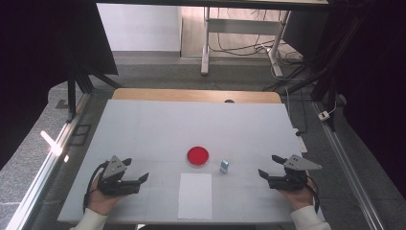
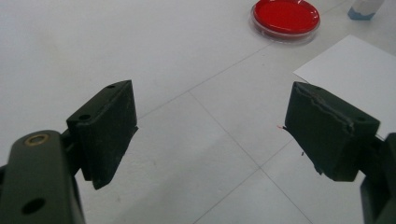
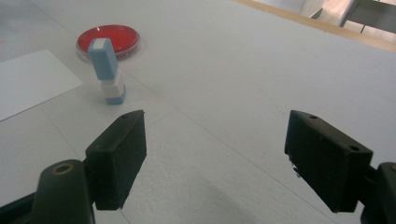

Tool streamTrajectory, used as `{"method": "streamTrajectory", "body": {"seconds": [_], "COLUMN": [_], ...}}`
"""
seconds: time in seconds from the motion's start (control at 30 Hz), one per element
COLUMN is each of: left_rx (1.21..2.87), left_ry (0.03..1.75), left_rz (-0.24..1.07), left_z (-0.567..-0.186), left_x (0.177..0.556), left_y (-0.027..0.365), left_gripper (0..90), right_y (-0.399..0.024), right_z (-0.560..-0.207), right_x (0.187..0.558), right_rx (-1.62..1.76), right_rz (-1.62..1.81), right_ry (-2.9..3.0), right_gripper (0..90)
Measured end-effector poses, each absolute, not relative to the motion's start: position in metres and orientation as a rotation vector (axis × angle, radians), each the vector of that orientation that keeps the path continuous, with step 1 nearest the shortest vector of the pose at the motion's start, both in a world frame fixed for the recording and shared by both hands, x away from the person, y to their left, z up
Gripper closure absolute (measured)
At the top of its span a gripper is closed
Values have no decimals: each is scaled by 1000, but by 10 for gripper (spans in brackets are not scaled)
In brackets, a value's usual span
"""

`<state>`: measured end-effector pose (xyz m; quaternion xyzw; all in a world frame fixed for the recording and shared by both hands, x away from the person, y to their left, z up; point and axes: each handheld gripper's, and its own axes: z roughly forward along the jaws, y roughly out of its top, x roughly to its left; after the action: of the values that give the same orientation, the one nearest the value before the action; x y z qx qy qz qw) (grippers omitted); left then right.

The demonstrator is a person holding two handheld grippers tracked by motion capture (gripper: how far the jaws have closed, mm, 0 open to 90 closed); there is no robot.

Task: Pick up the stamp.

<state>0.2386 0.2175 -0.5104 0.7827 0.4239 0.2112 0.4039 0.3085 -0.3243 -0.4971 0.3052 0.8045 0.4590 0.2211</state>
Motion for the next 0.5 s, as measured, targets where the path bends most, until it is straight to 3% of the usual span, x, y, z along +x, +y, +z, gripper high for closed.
{"method": "streamTrajectory", "body": {"seconds": [0.5], "left_rx": [1964], "left_ry": [1078], "left_rz": [547], "left_z": [-512], "left_x": [234], "left_y": [220], "left_gripper": [173], "right_y": [-322], "right_z": [-500], "right_x": [310], "right_rx": [861], "right_rz": [1249], "right_ry": [2224], "right_gripper": [235]}}
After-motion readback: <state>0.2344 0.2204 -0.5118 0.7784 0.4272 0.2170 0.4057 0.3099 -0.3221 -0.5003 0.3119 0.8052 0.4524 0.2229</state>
